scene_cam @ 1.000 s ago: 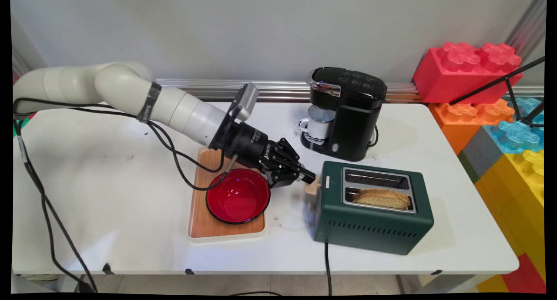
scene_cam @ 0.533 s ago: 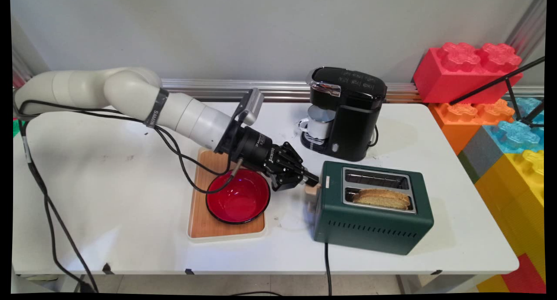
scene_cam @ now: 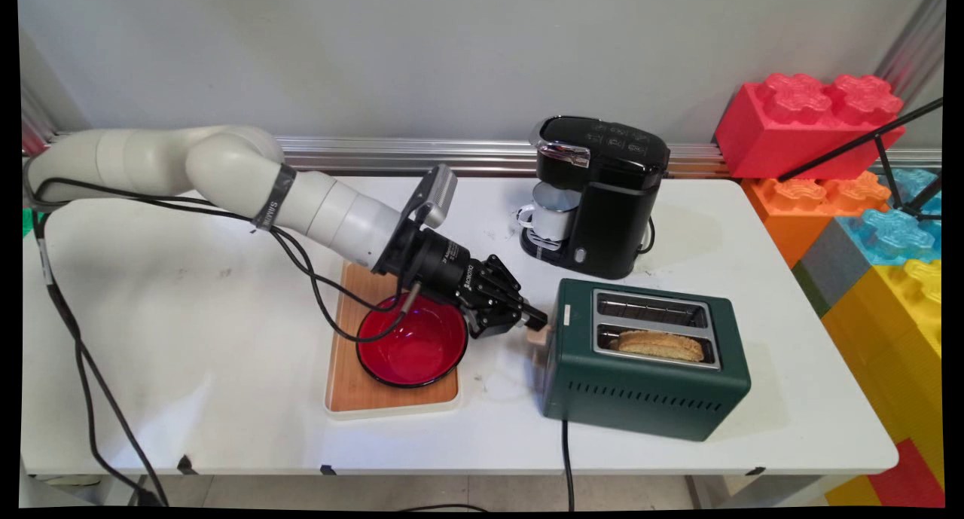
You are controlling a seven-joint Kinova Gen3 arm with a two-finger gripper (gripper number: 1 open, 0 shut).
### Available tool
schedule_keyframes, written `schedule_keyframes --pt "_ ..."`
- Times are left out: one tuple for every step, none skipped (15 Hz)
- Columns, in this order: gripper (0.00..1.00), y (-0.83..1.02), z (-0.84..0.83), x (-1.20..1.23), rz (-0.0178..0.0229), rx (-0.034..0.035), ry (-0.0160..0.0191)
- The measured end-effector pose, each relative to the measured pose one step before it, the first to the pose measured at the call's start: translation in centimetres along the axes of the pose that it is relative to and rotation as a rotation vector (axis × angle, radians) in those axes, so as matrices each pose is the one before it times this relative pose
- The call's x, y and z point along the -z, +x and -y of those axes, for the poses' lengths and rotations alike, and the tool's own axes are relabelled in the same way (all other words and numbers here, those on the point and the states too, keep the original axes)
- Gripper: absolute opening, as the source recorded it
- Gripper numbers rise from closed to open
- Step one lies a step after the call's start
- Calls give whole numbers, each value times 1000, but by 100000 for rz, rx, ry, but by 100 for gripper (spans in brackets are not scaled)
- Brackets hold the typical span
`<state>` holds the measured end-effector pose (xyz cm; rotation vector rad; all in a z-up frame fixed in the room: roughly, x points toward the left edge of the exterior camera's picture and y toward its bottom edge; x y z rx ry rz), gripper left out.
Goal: Press the toaster switch
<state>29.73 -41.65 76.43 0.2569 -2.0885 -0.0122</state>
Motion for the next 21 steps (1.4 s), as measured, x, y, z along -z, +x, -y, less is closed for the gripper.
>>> schedule_keyframes --pt "0 -100 11 -182 122 161 81" --pt "0 -106 16 -189 135 165 201" --pt "0 -81 43 -178 115 124 168" --pt "0 -91 52 -242 84 141 187" --pt "0 -90 45 -196 86 154 167" --pt "0 -63 20 -110 29 95 132" --pt "0 -84 41 -179 65 125 141" --pt "0 -55 25 -109 48 52 85" --pt "0 -118 40 -138 134 161 155" --pt "0 -69 22 -74 84 55 81" --pt "0 -119 53 -97 229 82 105" --pt "0 -167 23 -58 255 132 172" --pt "0 -142 46 -69 311 64 52" --pt "0 -169 22 -31 272 117 60" --pt "0 -86 3 -35 143 60 -33" --pt "0 -101 6 -35 160 12 -70" --pt "0 -88 -29 -44 152 23 -86" --pt "0 -109 4 -61 174 -8 -165" --pt "0 -113 17 -76 168 -66 -138" --pt "0 -79 9 -74 105 -75 -124" --pt "0 -89 15 -55 113 5 -30"
